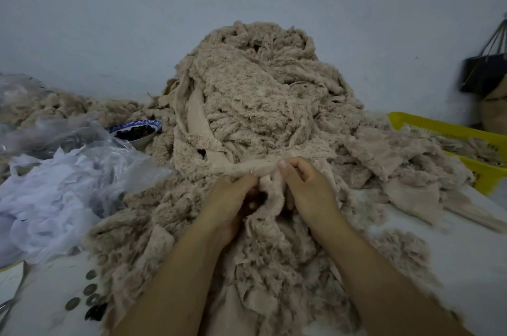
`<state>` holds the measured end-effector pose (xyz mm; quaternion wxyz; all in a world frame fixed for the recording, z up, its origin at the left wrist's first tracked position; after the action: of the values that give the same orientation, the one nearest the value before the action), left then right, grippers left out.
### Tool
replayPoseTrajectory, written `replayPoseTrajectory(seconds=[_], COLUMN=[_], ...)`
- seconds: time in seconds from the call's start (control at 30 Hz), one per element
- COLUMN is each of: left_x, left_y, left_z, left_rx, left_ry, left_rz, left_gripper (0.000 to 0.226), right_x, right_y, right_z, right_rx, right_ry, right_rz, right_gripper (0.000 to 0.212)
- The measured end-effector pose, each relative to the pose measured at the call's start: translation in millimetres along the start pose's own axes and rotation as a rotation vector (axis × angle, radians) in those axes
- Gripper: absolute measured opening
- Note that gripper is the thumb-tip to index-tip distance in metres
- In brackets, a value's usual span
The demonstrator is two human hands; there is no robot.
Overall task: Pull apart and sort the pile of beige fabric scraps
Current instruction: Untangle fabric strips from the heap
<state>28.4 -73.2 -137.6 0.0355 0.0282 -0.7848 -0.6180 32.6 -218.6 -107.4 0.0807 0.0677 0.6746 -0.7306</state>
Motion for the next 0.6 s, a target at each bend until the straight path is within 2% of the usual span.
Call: replayPoseTrajectory(seconds=[0.03, 0.07, 0.13, 0.17, 0.23, 0.27, 0.33, 0.43, 0.5, 0.6], left_x=[-1.0, -1.5, -0.7, 1.3, 6.2, 9.5, 14.7, 8.0, 1.6, -3.0], left_y=[-1.1, -0.9, 1.8, 4.9, 5.7, 4.6, 0.1, -2.5, -2.5, 0.5], left_z=[1.2, 0.9, -5.0, -10.7, -17.3, -21.0, -27.8, -20.6, -9.0, 1.5], left_rx=[0.054, 0.125, 0.275, 0.329, 0.221, 0.108, -0.092, -0.138, 0.017, 0.228], left_ry=[0.008, 0.011, -0.039, -0.1, -0.208, -0.249, -0.302, -0.183, -0.084, -0.02], left_rz=[0.024, 0.048, 0.077, 0.08, 0.06, 0.035, -0.015, -0.027, 0.018, 0.043], left_gripper=[0.041, 0.039, 0.018, 0.017, 0.053, 0.061, 0.046, 0.019, 0.012, 0.009], right_x=[0.1, 0.1, 0.0, 0.1, 0.4, 0.5, 0.5, -0.6, -2.6, -3.5], right_y=[0.4, 1.0, 2.3, 2.7, 0.8, -1.2, -4.2, -2.1, 2.2, 8.5], right_z=[1.0, 1.4, 3.0, 4.7, 8.7, 9.9, 10.4, 9.8, 10.6, 5.5], right_rx=[-0.028, -0.054, -0.092, -0.1, -0.091, -0.085, -0.088, -0.057, 0.004, 0.088], right_ry=[0.002, 0.001, 0.008, 0.025, 0.07, 0.088, 0.103, 0.095, 0.086, 0.018], right_rz=[-0.01, -0.018, -0.028, -0.031, -0.01, 0.013, 0.051, 0.047, 0.025, -0.018], right_gripper=[0.023, 0.024, 0.024, 0.021, 0.017, 0.017, 0.022, 0.019, 0.018, 0.022])
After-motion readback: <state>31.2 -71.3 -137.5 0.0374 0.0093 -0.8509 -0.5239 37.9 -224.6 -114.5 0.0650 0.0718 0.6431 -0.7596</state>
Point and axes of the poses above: each hand's wrist, its own x-axis away from the middle knuckle, its own z-axis out of the back of the hand, y = z × x, the point moved 8 cm from there along -x, towards the middle knuckle, and after that the axes turned 6 degrees about -z, right-handed, at the moved point
